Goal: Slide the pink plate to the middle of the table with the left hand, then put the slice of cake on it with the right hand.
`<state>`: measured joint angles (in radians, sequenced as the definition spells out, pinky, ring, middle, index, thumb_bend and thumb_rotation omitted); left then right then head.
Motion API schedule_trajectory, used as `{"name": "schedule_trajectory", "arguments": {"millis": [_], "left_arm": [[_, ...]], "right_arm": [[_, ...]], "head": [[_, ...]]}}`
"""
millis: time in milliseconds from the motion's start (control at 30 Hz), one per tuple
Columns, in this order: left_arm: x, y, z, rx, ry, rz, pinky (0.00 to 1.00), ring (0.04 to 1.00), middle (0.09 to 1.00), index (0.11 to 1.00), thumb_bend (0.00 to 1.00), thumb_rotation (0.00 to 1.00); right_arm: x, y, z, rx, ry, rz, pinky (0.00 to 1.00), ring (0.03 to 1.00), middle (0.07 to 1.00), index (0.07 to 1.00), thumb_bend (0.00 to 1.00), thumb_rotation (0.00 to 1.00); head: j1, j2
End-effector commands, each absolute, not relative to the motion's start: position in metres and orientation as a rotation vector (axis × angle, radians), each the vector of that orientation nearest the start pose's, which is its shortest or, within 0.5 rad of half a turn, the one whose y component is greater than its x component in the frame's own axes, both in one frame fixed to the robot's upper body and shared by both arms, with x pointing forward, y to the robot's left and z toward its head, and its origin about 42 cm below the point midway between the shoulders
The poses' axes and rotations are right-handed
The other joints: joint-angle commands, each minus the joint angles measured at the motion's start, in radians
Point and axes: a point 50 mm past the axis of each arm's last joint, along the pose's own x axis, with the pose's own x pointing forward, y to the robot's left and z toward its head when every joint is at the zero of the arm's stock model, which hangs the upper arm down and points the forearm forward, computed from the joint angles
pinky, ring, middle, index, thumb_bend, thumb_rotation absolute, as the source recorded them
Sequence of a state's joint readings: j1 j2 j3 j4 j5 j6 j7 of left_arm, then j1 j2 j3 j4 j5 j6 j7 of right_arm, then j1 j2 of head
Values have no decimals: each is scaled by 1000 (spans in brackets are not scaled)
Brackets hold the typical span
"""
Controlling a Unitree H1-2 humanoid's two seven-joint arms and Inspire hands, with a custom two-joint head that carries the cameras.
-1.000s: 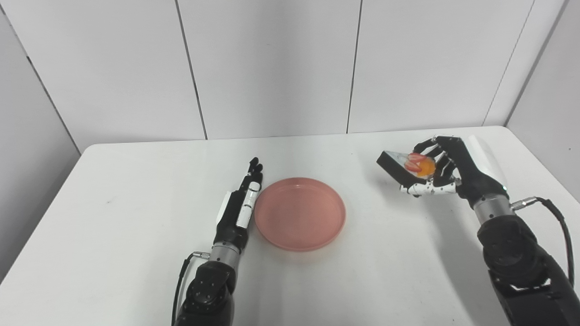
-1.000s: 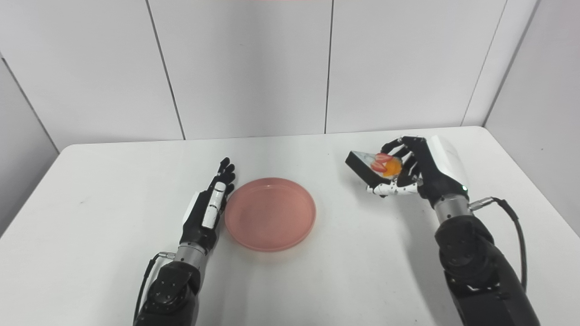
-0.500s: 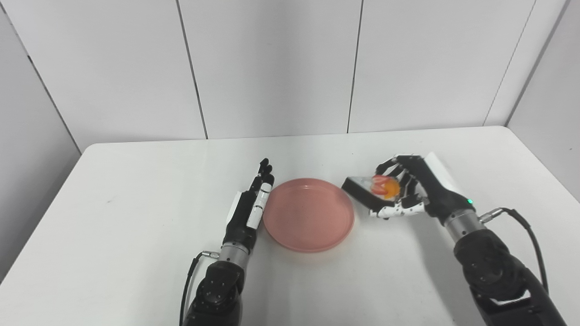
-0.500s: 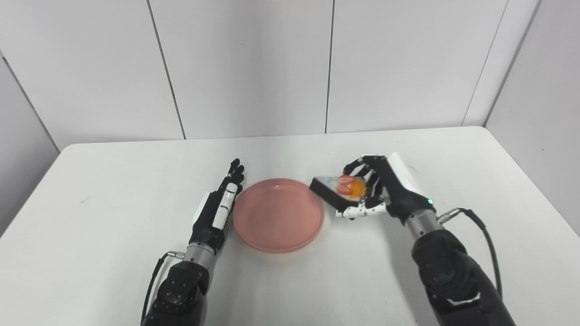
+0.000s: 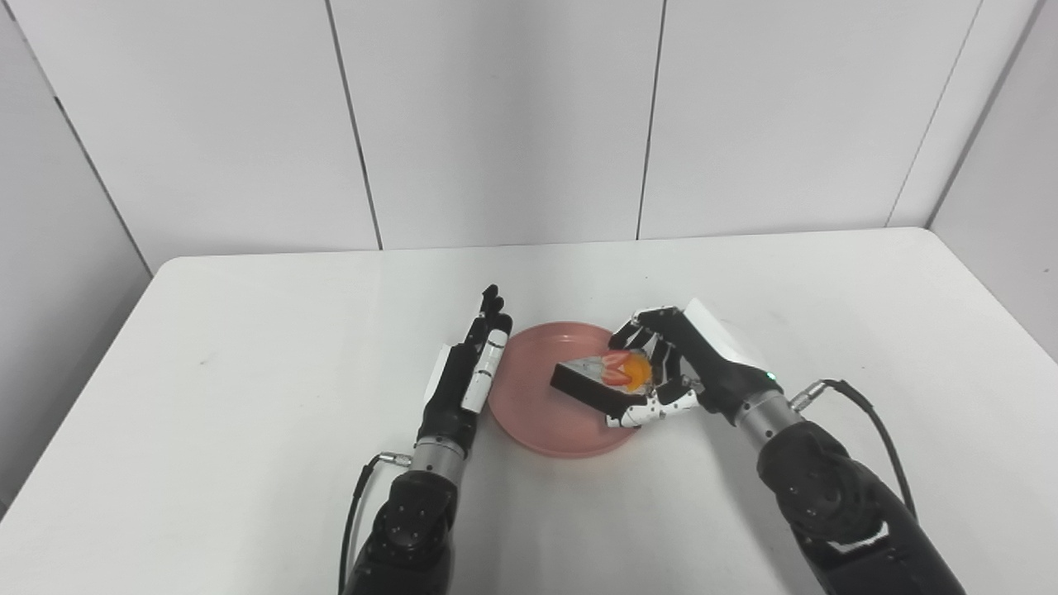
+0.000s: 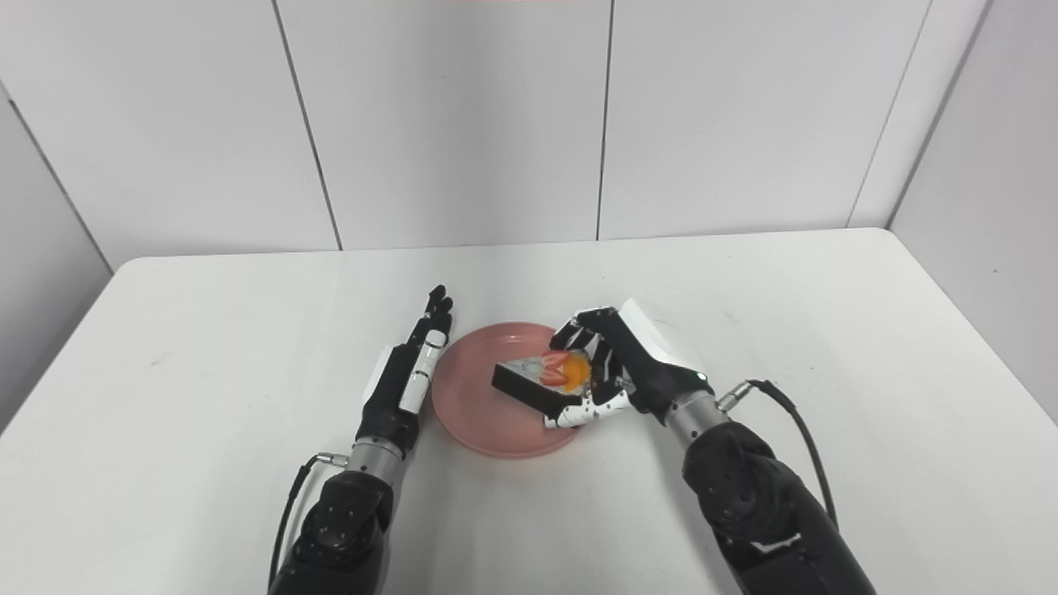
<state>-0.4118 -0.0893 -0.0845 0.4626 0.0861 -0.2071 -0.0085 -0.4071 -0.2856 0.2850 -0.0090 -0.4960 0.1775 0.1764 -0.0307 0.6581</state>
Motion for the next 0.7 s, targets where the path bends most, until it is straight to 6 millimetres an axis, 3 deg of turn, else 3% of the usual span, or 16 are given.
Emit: {"name": "schedule_trajectory", "arguments": {"millis": [0, 133, 300, 667], "left_arm": [[396, 104, 118, 28, -150, -247, 1000, 1000, 1000, 1000, 650, 1000], [396, 102, 120, 41, -153, -255, 1000, 1000, 1000, 1000, 632, 1000], [396, 100, 120, 38, -153, -262, 1000, 1000, 1000, 1000, 650, 1000], [394, 97, 122, 46, -152, -267, 1000, 1000, 1000, 1000, 644, 1000]], "right_arm": [[401, -181, 232, -872, -353, 313, 222, 305, 477, 487, 523, 0], [408, -168, 231, -895, -370, 322, 246, 330, 410, 525, 515, 0], [413, -160, 230, -933, -384, 344, 217, 296, 472, 489, 524, 0], [427, -155, 223, -1001, -374, 345, 207, 288, 475, 488, 526, 0]], "head": [[0, -1], [2, -1], [5, 3], [8, 9]]}}
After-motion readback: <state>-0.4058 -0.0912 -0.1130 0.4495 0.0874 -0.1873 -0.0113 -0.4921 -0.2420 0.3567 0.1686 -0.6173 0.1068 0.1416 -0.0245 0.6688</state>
